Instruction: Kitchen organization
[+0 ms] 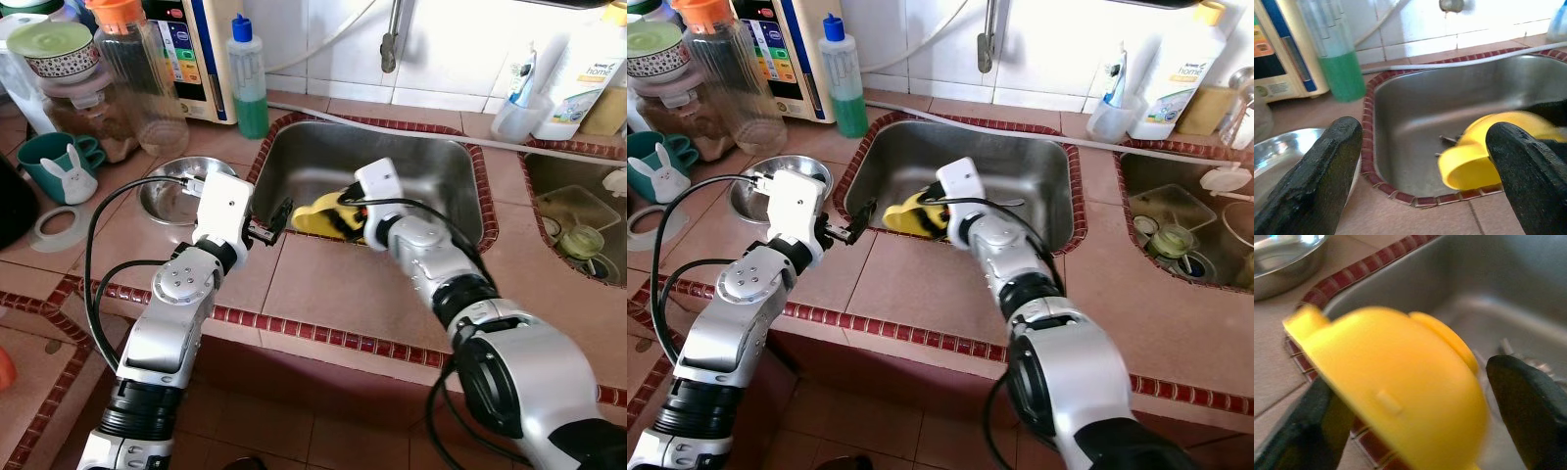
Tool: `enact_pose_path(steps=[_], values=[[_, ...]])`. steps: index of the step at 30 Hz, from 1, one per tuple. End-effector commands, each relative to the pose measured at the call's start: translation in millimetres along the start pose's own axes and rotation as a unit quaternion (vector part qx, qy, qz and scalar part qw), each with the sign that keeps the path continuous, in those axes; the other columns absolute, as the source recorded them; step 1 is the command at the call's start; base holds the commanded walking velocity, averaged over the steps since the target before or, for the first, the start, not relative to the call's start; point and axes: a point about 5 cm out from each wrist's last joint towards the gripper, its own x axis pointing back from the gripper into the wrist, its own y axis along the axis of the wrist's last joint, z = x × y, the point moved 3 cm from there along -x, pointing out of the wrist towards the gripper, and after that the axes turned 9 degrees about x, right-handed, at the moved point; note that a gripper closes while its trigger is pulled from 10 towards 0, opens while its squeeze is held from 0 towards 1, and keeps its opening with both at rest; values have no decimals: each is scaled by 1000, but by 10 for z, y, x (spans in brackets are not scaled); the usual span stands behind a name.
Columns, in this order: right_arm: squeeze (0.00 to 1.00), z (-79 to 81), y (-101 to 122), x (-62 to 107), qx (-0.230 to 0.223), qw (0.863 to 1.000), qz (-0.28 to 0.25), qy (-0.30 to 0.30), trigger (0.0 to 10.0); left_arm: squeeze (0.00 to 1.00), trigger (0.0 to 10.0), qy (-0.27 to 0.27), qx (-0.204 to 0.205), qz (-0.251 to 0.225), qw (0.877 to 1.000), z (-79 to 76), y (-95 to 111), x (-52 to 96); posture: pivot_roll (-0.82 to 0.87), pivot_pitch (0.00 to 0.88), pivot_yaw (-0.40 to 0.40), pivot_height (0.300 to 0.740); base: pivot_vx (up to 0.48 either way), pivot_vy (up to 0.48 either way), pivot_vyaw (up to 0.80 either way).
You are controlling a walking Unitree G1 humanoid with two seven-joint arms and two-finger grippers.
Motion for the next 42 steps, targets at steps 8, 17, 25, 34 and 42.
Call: enact_pose_path(steps=[8, 17, 25, 34, 42], values=[[1000, 118, 43, 40, -53, 992, 13, 114, 10000, 1000, 10000, -1, -3, 2, 1000, -10, 15, -5, 124, 128, 21, 740, 0, 0, 0], [1000, 74, 198, 53, -60, 991, -48, 111, 10000, 1000, 10000, 2, -4, 1, 1000, -10, 18, -15, 119, 128, 19, 740, 0, 0, 0], [0, 72, 475, 112, -119, 971, -159, 131, 10000, 1000, 10000, 75, -24, 8, 997, 273, 10, -13, 117, 132, 21, 740, 0, 0, 0], [0, 51, 513, 226, -134, 963, -193, 135, 10000, 0, 10000, 147, -54, 34, 987, 527, -40, -21, 107, 136, 24, 740, 0, 0, 0], [0, 90, 498, 389, -134, 960, -209, 130, 10000, 0, 10000, 202, -43, 89, 974, 824, -200, -8, 94, 138, 27, 740, 0, 0, 0]])
